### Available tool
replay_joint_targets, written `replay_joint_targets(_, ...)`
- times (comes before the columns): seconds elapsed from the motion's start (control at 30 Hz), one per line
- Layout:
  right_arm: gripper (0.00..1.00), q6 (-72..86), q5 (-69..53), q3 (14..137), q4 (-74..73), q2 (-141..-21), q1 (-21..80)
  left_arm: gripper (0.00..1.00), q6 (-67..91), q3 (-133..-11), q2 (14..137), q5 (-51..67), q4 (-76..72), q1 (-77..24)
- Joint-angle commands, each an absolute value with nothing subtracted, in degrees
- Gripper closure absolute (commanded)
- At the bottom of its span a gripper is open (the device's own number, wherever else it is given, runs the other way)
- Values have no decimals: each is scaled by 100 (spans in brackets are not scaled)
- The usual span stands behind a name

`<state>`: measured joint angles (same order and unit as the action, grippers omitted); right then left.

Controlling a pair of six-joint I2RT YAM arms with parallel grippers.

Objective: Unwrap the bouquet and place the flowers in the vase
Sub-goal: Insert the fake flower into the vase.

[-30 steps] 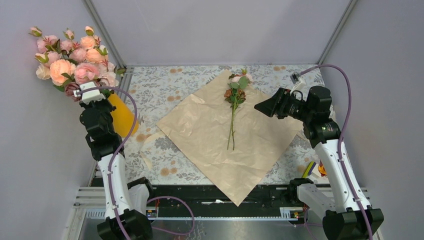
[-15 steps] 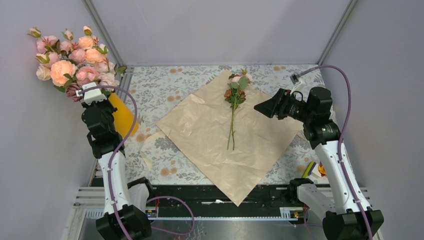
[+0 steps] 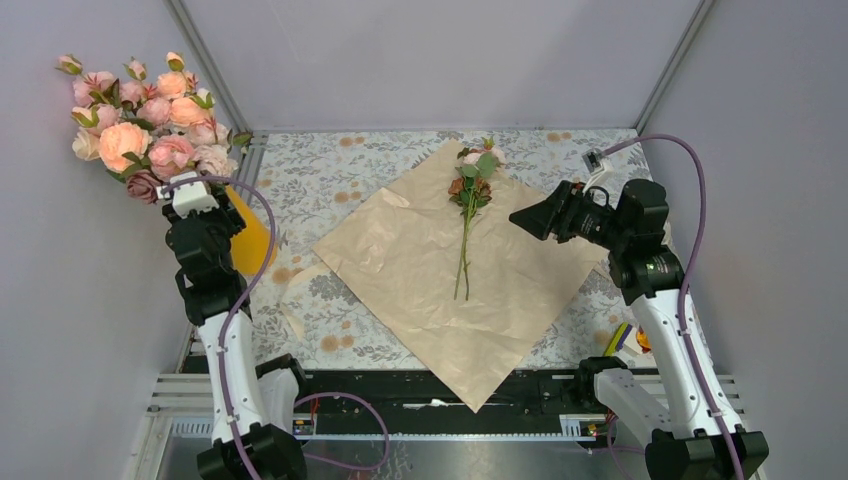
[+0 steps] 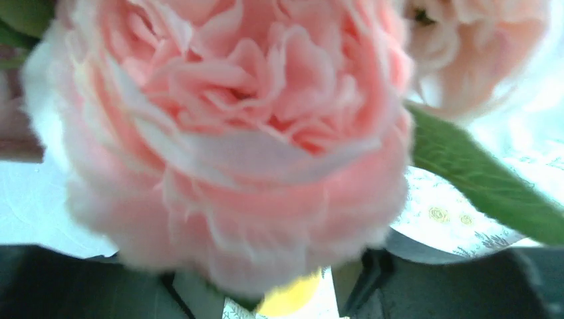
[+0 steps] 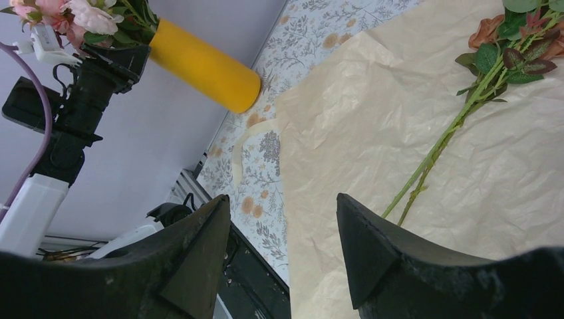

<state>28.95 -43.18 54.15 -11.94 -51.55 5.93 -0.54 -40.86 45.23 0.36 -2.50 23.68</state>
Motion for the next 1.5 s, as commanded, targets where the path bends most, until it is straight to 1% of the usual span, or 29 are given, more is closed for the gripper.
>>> replay_joint_targets(0.0,33,2787,-4432,5432,-1109,-5029,576,42,-44,-4276,4112,358,52,2366)
replay_joint_targets(0.07,33,2759,-4421,5422,-1133,-5017,571,36,-36,-4357,4082,352,200,2371)
replay_joint_targets(0.23,33,2741,-4412,5423,-1177,-5027,572,12,-15,-4587,4025,287,563,2360)
replay_joint_targets(0.33,33,2742,-4425,5427,-1177,-5036,571,6,397,-4647,3829,322,812,2357)
replay_joint_targets(0.43,33,2690,-4430,5449,-1237,-5050,571,2,726,-4635,3600,315,1133,2252)
replay_joint_targets(0.6,33,2622,-4403,5449,-1298,-5090,571,1,868,-4613,3166,246,1643,1912)
replay_joint_targets(0.7,33,2697,-4410,5420,-1233,-5151,571,1,914,-4673,3009,485,1813,1758)
replay_joint_targets(0.83,33,2732,-4276,5432,-1294,-5248,580,1,851,-4810,3151,865,2192,1327)
replay_joint_targets(0.93,33,2675,-4045,5470,-1523,-5343,630,1,705,-4821,3257,723,2327,804)
replay_joint_targets(1.07,35,2453,-3456,5643,-1981,-5545,887,2,651,-4848,3545,347,2298,-129)
replay_joint_targets(1.2,37,2364,-2407,5847,-2408,-5932,1450,2,633,-4933,4057,69,2074,-1255)
replay_joint_targets(1.27,38,2402,-1972,5908,-2463,-6207,1797,1,648,-4933,4315,420,1868,-1475)
replay_joint_targets(1.37,40,2630,-1561,6006,-2341,-6862,2280,1,722,-4879,4656,1205,1514,-1493)
replay_joint_targets(1.47,42,2763,-1197,6263,-2304,-7643,2602,1,729,-4921,4840,1207,1563,-1494)
